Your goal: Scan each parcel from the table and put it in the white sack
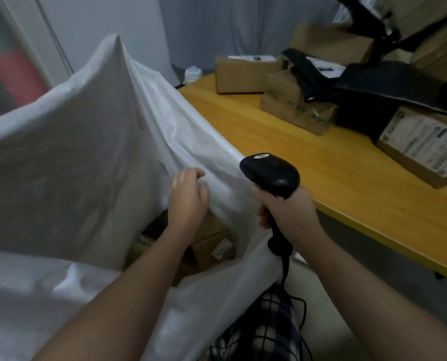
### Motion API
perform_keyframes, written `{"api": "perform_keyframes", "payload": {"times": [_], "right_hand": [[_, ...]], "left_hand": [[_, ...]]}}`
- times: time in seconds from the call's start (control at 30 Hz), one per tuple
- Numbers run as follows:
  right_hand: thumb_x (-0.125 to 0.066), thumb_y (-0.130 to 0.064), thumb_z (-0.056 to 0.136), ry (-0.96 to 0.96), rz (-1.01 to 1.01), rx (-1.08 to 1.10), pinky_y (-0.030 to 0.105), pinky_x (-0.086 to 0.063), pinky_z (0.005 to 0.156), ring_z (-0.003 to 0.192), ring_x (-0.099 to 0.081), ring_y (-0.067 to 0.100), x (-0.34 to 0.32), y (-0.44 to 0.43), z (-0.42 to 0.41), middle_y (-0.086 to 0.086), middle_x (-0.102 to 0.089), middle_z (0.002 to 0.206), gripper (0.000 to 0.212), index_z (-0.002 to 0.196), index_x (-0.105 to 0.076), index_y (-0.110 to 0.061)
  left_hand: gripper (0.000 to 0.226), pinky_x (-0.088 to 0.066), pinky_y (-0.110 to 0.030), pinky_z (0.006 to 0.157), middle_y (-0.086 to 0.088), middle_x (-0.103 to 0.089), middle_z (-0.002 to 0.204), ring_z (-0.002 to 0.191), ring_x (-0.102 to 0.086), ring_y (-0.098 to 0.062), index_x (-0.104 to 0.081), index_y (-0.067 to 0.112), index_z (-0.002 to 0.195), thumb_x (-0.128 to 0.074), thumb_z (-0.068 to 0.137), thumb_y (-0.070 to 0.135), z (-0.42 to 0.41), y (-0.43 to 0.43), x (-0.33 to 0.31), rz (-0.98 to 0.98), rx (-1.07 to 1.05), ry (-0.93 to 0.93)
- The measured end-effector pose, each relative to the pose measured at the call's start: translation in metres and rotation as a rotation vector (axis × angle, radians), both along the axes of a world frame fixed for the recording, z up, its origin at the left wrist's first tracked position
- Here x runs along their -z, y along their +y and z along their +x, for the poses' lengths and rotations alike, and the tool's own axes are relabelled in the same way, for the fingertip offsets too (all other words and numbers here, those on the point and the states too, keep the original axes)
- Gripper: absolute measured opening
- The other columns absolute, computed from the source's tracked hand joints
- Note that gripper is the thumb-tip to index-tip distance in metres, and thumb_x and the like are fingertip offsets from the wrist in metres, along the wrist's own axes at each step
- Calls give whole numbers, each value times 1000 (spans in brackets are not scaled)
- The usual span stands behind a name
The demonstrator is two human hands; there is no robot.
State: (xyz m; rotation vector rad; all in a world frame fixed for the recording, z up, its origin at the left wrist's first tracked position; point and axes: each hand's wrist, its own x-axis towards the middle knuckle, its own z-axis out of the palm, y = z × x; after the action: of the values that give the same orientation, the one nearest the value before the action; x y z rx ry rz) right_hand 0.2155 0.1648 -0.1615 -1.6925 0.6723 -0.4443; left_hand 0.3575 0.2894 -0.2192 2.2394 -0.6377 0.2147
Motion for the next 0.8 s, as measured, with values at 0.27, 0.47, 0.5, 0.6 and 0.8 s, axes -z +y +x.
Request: {"api": "perform_keyframes", "payload": {"times": [0.27,0.47,0.5,0.6,0.8], "right_hand": [[-70,-19,86,-154,19,250,29,-48,45,45,-57,21,-41,-55,-105,13,-61,57,11,81,-65,-10],[-69,-16,87,-253,-6,455,27,-48,43,43,-55,22,-62,-103,-188,12,-59,54,4,85,-66,-14],[-69,-15,87,-265,-6,486,27,-47,43,42,-55,22,-64,-110,-197,12,-59,53,4,84,-65,-16],[-68,-15,87,-280,0,547,27,-47,43,43,-55,23,-71,-127,-220,12,-58,53,10,79,-64,-18],[-68,-13,84,-189,58,546,33,-54,69,71,-66,24,-89,-174,-220,10,-69,75,5,86,-69,-8]], "left_hand": [[20,-38,-34,90,-3,-54,111,107,-46,-20,-58,13,111,-55,92,14,-98,-96,-63,-70,440,-180],[49,-36,-34,101,-6,-44,128,121,-42,-25,-45,13,131,-61,90,37,-163,-201,-93,11,630,-110],[65,-35,-35,105,-7,-40,134,125,-39,-25,-38,13,138,-64,87,43,-171,-218,-97,31,631,-51],[100,-29,-37,112,-11,-26,146,135,-30,-28,-15,10,151,-69,79,53,-184,-262,-105,-8,620,232],[108,-21,-42,115,-8,-17,159,143,-23,-29,-1,16,154,-63,79,63,-143,-308,-104,-172,471,679]]}}
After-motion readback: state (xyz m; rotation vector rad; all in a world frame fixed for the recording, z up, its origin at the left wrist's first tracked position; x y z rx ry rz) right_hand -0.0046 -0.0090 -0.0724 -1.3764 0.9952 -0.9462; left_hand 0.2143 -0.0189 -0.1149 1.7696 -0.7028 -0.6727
